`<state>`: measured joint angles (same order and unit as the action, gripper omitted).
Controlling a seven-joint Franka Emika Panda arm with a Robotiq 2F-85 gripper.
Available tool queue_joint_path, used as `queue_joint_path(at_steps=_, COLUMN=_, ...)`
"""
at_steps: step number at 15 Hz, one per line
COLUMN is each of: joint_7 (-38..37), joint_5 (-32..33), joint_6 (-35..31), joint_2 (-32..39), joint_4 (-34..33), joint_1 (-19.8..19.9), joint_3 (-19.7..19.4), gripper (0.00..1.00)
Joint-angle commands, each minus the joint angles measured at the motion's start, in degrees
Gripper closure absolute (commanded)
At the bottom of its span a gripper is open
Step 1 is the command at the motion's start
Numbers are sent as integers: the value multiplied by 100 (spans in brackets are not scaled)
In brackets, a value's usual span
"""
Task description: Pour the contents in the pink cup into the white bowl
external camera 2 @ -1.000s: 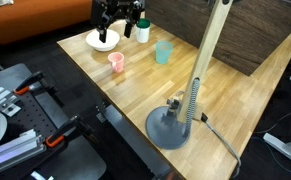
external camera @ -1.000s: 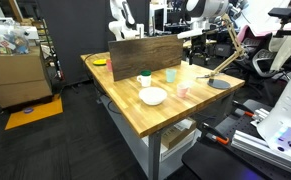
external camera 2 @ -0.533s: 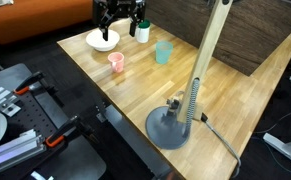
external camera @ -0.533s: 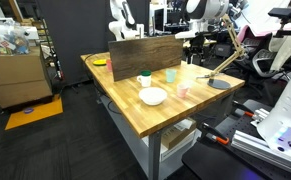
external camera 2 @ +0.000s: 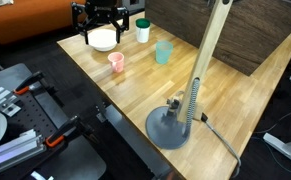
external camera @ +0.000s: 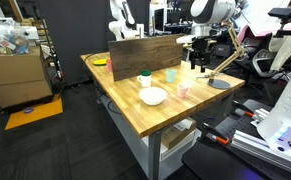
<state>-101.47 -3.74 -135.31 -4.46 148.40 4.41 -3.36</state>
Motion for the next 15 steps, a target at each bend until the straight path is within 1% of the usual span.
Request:
queue_joint_path(at_steps=1, joint_7=-1, joint_5=-2, joint_6=7, joint_2=-2, joint_4=-5, joint_1=25, joint_3=24, gripper=0)
queue_joint_path(at_steps=4, joint_7=-27, joint_5=-11, joint_6=-17, joint_2=16, joint_4=-22, joint_1=36, joint_3=14, gripper=0)
queue_joint_path(at_steps=5, joint_7=20, joint_5=-115, joint_6=-8, joint_2=37, joint_4=-40, joint_1=38, joint_3=-4, gripper=0)
queue_joint_path(at_steps=11, joint_7=-458, joint_5=-308, joint_6=-283, joint_2=85, joint_4=233, joint_1=68, joint_3=-42, gripper=0)
queue_joint_path(at_steps=12, joint_7=-333, joint_5=-174, joint_6=-24, joint_2=65, joint_4=115, joint_1=63, joint_3=-42, gripper=0)
queue_joint_path(at_steps=15, joint_7=-352, joint_5=-164, joint_6=-28, joint_2=71, joint_4=138, joint_1=57, joint_3=-38, gripper=0)
